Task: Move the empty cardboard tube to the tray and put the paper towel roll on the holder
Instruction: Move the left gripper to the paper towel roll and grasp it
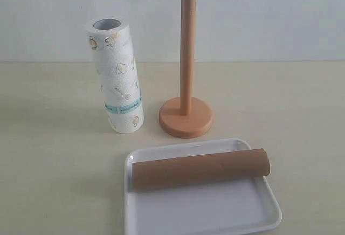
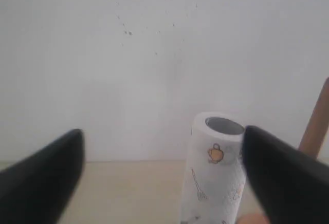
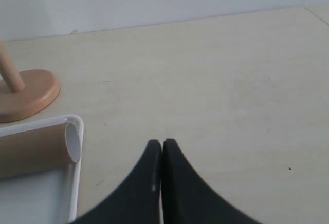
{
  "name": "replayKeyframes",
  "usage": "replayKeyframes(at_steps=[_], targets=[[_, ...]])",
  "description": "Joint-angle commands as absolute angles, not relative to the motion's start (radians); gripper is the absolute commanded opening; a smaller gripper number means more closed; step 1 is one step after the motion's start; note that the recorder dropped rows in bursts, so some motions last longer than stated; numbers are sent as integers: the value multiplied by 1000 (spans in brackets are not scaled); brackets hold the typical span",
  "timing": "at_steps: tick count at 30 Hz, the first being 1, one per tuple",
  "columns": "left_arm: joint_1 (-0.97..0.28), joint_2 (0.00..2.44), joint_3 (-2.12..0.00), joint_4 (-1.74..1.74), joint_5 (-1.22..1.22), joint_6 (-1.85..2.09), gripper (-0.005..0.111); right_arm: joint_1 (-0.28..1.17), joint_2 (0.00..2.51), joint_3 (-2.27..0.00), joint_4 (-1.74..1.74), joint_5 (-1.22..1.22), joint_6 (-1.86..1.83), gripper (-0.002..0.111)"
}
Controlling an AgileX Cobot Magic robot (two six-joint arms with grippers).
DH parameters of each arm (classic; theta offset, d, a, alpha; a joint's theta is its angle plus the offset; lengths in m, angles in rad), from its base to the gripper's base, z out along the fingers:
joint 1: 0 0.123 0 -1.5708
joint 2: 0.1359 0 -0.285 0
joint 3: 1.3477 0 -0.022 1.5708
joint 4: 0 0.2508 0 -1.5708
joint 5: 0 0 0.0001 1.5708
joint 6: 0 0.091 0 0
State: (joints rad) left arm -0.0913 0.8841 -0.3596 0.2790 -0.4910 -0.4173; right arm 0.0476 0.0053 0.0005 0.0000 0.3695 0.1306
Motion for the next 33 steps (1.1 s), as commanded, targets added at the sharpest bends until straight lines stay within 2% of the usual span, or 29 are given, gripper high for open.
replayKeyframes(at_steps=[1,9,19,33], targets=[[-90,1077,-367,280,-659,-447,110,41,0,0,10,349,120,0],[-90,1338,-373,297,-994,-445,110,41,0,0,10,349,120,0],[-90,1519,-459,617,-1005,-296,110,41,0,0,10,349,120,0],[-90,1713,-589,572,-1082,-245,110,41,0,0,10,349,120,0]])
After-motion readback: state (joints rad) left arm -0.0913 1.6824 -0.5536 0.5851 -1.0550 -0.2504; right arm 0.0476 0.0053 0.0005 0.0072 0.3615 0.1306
